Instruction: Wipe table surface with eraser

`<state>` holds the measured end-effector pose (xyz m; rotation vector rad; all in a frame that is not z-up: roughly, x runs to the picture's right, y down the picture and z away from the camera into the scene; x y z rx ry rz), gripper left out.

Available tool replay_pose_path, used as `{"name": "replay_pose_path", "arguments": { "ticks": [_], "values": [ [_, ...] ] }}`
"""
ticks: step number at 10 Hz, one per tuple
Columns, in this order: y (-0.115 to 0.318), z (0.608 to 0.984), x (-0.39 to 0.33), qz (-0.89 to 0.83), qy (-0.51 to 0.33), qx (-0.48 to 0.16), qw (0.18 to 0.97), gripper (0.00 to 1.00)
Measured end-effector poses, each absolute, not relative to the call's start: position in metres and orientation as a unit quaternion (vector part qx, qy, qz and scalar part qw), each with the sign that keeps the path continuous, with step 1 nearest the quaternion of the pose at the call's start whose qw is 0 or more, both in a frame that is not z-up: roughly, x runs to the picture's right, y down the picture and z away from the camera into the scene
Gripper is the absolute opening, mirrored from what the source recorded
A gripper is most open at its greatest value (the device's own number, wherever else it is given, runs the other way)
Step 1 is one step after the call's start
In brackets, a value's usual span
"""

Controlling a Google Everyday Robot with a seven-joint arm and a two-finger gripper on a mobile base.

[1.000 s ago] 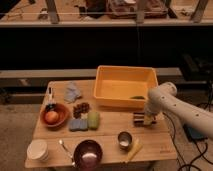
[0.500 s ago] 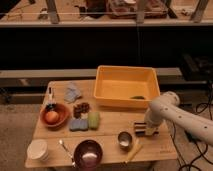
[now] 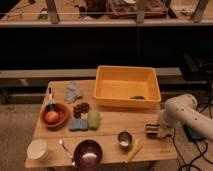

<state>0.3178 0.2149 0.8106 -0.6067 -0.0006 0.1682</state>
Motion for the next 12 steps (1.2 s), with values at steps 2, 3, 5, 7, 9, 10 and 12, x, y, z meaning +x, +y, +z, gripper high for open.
{"name": "replay_pose_path", "arguments": {
  "ticks": [2, 3, 5, 7, 9, 10, 12],
  "values": [
    [0.199, 0.823, 0.325, 0.084, 0.01, -0.294, 0.952, 0.06],
    [0.185, 0.834, 0.322, 0.082, 0.011, -0.29, 0.954, 0.06],
    [0.165, 0.85, 0.311, 0.074, 0.011, -0.285, 0.956, 0.06],
    [0.159, 0.853, 0.285, 0.064, -0.001, -0.285, 0.956, 0.06],
    [0.164, 0.85, 0.253, 0.052, -0.023, -0.286, 0.957, 0.06],
    [0.169, 0.844, 0.24, 0.045, -0.034, -0.286, 0.957, 0.06],
    [0.185, 0.827, 0.225, 0.031, -0.047, -0.286, 0.957, 0.06]
  ]
}}
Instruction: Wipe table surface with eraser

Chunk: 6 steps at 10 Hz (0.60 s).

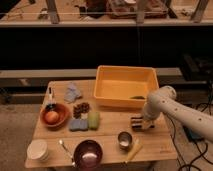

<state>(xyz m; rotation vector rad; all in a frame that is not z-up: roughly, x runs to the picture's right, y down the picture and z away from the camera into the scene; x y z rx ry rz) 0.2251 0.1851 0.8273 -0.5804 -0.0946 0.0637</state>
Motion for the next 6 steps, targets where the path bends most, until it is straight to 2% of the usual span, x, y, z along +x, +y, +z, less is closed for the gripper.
{"name": "replay_pose_path", "arguments": {
  "ticks": [3, 6],
  "values": [
    [0.202, 0.816, 0.235, 0.032, -0.041, -0.292, 0.955, 0.06],
    [0.216, 0.806, 0.286, 0.047, -0.019, -0.296, 0.954, 0.06]
  ]
}}
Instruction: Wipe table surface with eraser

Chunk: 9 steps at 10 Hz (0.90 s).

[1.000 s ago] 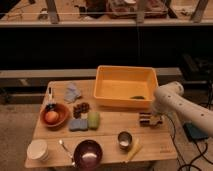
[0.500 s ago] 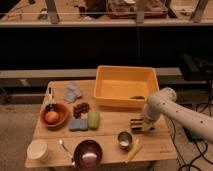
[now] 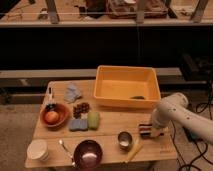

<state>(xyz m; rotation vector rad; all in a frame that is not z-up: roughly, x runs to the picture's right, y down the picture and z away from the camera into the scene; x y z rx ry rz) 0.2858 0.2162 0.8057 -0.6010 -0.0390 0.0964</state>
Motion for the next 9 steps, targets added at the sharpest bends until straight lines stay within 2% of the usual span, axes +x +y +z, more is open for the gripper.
{"name": "replay_pose_path", "arguments": {
  "ticks": [4, 6, 9],
  "values": [
    [0.198, 0.823, 0.332, 0.07, 0.013, -0.29, 0.954, 0.06],
    [0.176, 0.843, 0.326, 0.069, 0.014, -0.285, 0.956, 0.06],
    [0.156, 0.852, 0.282, 0.055, -0.003, -0.277, 0.959, 0.06]
  ]
}}
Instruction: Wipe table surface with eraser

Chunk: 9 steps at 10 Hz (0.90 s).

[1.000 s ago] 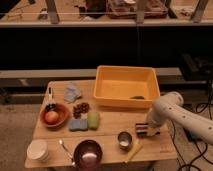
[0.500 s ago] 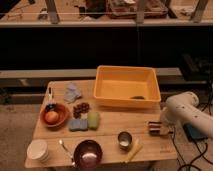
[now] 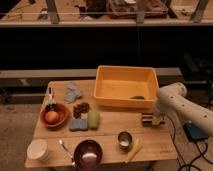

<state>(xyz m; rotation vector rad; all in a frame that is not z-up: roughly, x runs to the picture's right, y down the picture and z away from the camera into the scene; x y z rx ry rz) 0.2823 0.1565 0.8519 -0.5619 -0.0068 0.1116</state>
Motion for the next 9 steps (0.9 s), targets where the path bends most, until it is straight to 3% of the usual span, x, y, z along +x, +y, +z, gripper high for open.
{"name": "replay_pose_path", "arguments": {
  "ticks": [5, 9],
  "values": [
    [0.175, 0.839, 0.217, 0.02, -0.049, -0.287, 0.956, 0.06],
    [0.208, 0.819, 0.238, 0.038, -0.05, -0.302, 0.951, 0.06]
  ]
}}
